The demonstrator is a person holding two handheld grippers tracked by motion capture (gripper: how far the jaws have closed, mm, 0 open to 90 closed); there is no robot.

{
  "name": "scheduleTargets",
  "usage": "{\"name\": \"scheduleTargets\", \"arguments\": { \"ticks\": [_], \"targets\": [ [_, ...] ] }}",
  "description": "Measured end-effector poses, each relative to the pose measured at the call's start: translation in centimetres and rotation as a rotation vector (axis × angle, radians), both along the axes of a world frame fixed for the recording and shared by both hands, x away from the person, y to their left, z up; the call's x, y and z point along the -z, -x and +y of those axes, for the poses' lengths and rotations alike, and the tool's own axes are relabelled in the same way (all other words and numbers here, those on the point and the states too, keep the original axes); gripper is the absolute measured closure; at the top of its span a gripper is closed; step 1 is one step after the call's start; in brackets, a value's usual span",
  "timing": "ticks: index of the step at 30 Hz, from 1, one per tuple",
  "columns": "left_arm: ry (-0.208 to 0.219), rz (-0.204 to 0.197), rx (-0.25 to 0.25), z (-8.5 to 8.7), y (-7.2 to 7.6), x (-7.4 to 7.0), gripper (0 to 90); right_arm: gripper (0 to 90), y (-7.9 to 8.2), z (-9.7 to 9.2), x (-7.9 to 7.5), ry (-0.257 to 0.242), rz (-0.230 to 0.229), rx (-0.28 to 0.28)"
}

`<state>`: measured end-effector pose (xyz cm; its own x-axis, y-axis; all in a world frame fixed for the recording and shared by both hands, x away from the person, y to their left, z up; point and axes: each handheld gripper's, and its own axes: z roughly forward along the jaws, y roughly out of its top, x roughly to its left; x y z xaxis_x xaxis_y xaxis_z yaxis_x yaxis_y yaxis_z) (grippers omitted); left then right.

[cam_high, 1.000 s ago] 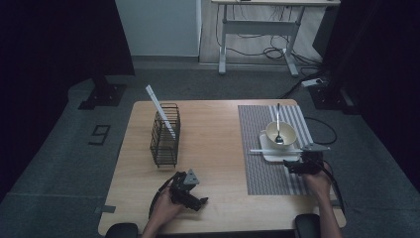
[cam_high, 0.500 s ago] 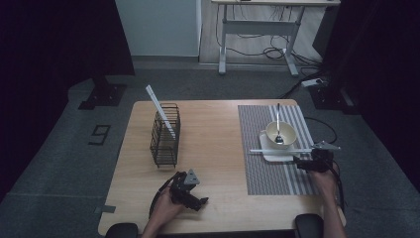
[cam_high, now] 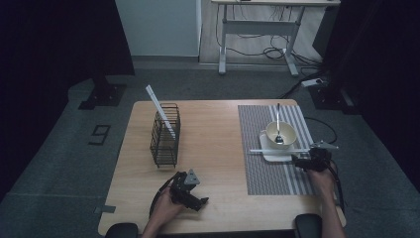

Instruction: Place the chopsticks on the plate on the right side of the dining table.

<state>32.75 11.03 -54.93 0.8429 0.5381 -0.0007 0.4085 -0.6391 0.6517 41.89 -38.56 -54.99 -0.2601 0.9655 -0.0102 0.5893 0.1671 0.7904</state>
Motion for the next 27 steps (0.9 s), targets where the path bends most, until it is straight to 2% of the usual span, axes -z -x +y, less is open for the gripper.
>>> {"name": "scheduleTargets", "arguments": {
  "ticks": [6,12,18,21,27],
  "targets": [
    [0.000,0.000,0.000,0.0,0.0,0.0,0.0,0.0,0.0,0.1,0.1,-0.002,0.000,0.004],
    [0.000,0.000,0.000,0.0,0.0,0.0,0.0,0.0,0.2,-0.1,-0.2,0.028,-0.007,0.007],
    [0.000,0.000,0.000,0.0,0.0,0.0,0.0,0.0,1.0,-0.2,-1.3,0.067,-0.018,-0.012],
    [0.000,0.000,0.000,0.0,0.0,0.0,0.0,0.0,1.7,-0.1,-2.2,0.069,-0.037,-0.029],
    [0.000,0.000,0.000,0.0,0.0,0.0,0.0,0.0,3.2,0.2,-3.6,0.099,-0.045,-0.047]
  ]
}}
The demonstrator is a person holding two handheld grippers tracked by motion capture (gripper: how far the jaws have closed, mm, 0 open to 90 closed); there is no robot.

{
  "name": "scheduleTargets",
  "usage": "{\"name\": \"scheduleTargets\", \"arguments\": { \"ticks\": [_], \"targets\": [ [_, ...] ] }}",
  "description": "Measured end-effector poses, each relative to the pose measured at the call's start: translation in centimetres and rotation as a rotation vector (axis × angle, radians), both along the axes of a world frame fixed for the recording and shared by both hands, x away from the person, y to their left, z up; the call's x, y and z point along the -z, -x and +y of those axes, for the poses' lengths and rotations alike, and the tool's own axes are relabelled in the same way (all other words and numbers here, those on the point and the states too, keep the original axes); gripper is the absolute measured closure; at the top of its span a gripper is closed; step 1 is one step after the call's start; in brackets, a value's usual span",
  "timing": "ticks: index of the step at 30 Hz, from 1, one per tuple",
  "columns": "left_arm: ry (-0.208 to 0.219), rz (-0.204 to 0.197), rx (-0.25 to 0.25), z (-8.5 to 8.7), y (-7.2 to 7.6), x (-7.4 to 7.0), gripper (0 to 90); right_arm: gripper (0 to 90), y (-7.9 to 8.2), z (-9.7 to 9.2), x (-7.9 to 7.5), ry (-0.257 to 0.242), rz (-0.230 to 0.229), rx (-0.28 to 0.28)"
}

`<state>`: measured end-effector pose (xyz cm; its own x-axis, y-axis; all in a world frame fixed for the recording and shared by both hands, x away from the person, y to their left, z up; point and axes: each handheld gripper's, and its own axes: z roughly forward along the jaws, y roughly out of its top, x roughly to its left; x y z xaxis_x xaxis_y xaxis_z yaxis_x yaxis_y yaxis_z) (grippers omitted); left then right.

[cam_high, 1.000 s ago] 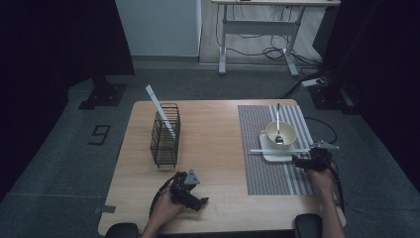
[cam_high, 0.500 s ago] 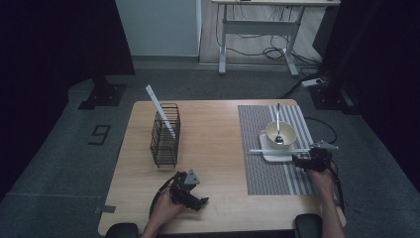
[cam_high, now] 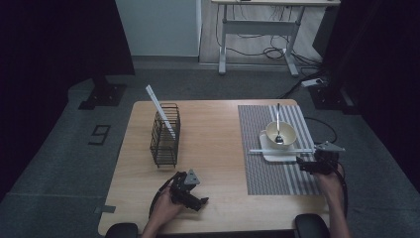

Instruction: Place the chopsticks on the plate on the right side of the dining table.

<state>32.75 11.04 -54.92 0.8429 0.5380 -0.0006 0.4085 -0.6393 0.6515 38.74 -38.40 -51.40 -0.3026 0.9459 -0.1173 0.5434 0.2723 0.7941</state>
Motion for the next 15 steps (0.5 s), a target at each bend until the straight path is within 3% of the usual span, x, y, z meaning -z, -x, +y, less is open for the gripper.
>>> {"name": "scheduleTargets", "arguments": {
  "ticks": [15],
  "targets": [
    [0.001,0.000,-0.005,0.0,0.1,0.0,0.0,0.0,4.3,1.8,-2.9,-0.025,0.042,-0.092]
  ]
}}
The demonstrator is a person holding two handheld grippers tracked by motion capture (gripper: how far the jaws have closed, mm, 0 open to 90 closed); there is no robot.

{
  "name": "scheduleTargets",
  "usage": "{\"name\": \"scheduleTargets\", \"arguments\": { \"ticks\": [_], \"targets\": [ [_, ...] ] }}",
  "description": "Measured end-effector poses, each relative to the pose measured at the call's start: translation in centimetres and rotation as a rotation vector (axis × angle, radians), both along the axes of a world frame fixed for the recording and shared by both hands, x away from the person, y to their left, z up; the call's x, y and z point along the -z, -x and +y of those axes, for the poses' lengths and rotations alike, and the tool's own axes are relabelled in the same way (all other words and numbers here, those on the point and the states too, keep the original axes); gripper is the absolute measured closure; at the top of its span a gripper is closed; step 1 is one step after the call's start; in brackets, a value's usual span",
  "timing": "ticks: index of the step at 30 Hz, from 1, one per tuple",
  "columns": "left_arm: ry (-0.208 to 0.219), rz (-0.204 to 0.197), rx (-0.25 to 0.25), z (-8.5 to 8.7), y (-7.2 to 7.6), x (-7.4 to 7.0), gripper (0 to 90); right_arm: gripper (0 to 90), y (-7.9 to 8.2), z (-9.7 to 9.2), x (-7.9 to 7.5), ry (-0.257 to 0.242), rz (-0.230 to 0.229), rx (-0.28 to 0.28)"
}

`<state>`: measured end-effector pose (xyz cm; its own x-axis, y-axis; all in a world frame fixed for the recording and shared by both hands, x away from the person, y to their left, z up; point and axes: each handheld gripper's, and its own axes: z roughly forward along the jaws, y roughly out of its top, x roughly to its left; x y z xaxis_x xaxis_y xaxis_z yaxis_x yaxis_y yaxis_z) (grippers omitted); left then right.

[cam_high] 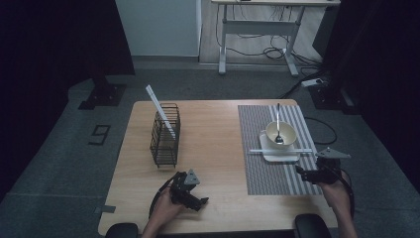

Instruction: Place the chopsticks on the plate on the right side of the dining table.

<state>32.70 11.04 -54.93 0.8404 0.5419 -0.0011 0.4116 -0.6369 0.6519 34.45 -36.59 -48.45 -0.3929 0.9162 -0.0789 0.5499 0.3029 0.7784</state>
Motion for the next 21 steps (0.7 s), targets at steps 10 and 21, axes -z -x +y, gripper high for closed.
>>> {"name": "scheduleTargets", "arguments": {
  "ticks": [10,21],
  "targets": [
    [-0.001,-0.001,0.001,0.0,0.0,0.0,0.0,0.0,2.2,2.5,-2.4,0.004,0.017,-0.064],
    [-0.002,0.000,0.001,0.0,0.0,0.0,0.0,0.0,2.2,6.6,-3.6,-0.019,0.032,-0.135]
  ]
}}
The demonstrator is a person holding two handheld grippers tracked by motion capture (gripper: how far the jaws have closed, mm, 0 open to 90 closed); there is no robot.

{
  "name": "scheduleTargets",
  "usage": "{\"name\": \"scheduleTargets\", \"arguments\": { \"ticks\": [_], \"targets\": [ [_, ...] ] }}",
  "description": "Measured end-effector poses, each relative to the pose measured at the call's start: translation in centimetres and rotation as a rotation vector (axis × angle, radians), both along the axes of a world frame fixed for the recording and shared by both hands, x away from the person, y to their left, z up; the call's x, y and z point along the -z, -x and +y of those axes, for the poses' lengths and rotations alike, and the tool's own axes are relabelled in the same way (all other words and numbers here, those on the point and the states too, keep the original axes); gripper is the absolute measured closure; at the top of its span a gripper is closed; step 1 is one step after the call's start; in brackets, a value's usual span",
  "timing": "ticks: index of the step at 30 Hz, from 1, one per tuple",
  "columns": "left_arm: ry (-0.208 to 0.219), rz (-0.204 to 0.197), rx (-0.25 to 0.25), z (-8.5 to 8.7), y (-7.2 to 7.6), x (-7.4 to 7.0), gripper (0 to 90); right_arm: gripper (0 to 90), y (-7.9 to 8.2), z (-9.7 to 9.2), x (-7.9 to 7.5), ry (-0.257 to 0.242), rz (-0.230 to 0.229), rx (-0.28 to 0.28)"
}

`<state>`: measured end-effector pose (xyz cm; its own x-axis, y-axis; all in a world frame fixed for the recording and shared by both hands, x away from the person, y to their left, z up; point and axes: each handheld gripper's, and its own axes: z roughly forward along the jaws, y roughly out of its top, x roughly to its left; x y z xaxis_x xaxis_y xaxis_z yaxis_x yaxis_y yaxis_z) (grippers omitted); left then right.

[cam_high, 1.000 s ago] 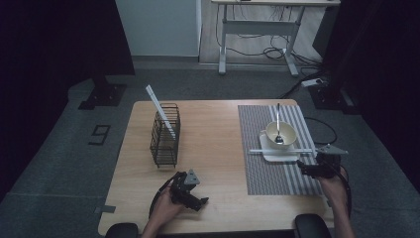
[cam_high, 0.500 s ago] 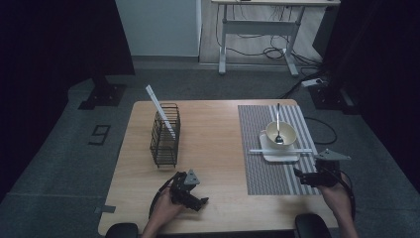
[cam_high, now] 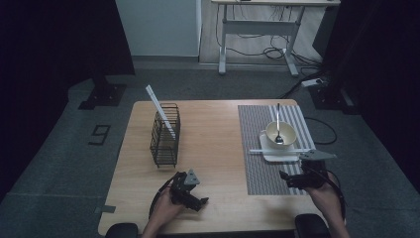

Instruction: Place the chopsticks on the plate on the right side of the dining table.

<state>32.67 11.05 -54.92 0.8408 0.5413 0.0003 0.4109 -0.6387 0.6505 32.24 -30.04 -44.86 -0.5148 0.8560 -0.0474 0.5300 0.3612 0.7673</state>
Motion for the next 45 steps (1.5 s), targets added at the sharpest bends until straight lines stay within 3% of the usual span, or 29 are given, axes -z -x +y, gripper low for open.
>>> {"name": "scheduleTargets", "arguments": {
  "ticks": [7,12,18,31,34,37,41,45],
  "targets": [
    [0.002,0.000,-0.002,0.0,0.0,0.0,0.0,0.0,-1.1,3.2,0.7,0.027,0.018,-0.071],
    [0.002,0.000,-0.002,0.0,0.0,0.0,0.0,0.0,-2.0,5.0,2.2,0.102,0.035,-0.112],
    [0.003,0.000,-0.004,0.0,0.0,0.0,0.0,0.0,-3.2,6.2,4.1,0.105,0.042,-0.117],
    [0.003,0.000,-0.004,0.0,0.0,0.0,0.0,0.0,-4.8,6.7,8.9,0.086,0.062,-0.123],
    [0.002,0.001,-0.001,-0.1,0.1,0.0,0.0,0.0,-5.0,6.5,9.7,0.058,0.072,-0.115],
    [0.003,0.001,0.000,-0.1,0.1,0.0,0.0,0.0,-5.2,6.5,10.3,0.054,0.075,-0.108],
    [0.003,0.001,0.002,-0.1,0.1,0.0,0.0,0.0,-5.4,6.1,10.8,-0.004,0.087,-0.096],
    [0.003,0.001,0.001,-0.1,0.1,0.0,0.0,0.0,-5.3,6.1,10.8,-0.002,0.086,-0.095]
  ]
}}
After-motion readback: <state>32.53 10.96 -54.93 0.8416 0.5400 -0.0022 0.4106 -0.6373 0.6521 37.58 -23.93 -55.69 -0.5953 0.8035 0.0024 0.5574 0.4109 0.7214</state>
